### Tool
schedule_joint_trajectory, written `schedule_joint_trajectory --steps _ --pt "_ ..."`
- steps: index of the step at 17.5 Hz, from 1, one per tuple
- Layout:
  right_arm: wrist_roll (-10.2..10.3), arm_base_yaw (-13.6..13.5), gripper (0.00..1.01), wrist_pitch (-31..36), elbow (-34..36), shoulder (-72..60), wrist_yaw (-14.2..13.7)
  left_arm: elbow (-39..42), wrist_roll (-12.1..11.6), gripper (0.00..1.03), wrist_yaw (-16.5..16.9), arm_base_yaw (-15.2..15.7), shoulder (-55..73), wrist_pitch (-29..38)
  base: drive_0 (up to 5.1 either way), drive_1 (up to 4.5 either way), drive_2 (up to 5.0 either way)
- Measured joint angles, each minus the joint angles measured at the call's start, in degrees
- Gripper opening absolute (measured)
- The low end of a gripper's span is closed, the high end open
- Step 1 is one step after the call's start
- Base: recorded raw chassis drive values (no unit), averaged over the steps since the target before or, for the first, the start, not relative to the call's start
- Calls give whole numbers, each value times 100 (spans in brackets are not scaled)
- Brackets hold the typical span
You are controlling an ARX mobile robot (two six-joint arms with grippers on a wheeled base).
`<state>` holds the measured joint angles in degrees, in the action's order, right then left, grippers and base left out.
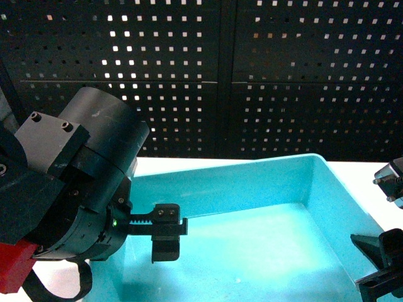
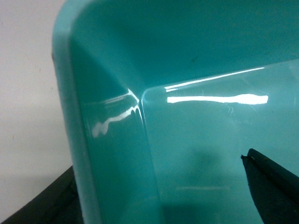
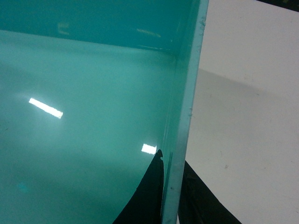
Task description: Stack blue boxes stably on right
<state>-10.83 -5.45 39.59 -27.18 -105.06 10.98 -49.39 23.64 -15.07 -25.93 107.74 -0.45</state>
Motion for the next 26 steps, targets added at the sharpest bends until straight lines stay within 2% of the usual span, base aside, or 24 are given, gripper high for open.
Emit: schedule_joint_trajectory --steps 1,2,3,4,5,8,10,12,14,18,21,23,24,25,26 --pt "9 28 8 11 11 2 2 -37 129 100 35 -22 0 -118 0 0 0" --pt "26 28 8 57 33 2 9 -59 337 98 31 -94 0 -227 0 0 0" --pt "26 28 8 92 57 2 4 -76 643 89 -37 -225 0 -334 0 0 0" --pt "28 20 8 136 83 2 -15 -105 837 80 -37 -306 11 -442 0 0 0" --pt "26 20 8 223 131 -2 -24 -107 1110 67 -208 -409 13 -479 0 0 0" --pt "28 20 8 372 201 -42 -63 -105 1655 40 -737 -656 13 -743 0 0 0" --pt "31 2 8 404 210 -61 -72 -70 1757 30 -957 -693 11 -721 0 0 0" --pt "31 -17 8 492 262 -61 -109 -59 1851 14 -1198 -693 11 -752 0 0 0" --pt "37 -15 8 557 295 -61 -138 -48 1762 9 -1246 -713 11 -577 0 0 0" --pt "173 -9 8 553 304 17 -151 0 1445 9 -1379 -719 9 -214 0 0 0" --pt "284 111 8 330 234 144 -107 0 1093 9 -1412 -717 -33 125 0 0 0" --pt "356 232 7 42 2 374 -26 -2 752 9 -1453 -671 -131 476 0 0 0" --pt "444 374 7 -151 -643 874 52 -348 101 8 -1447 -490 -463 1132 0 0 0" --pt "693 439 7 -260 -1198 1379 74 -710 -841 8 -1244 -203 -791 1982 0 0 0" --pt "942 481 7 -304 -1467 1759 -20 -990 -1611 8 -962 -66 -986 2588 0 0 0"
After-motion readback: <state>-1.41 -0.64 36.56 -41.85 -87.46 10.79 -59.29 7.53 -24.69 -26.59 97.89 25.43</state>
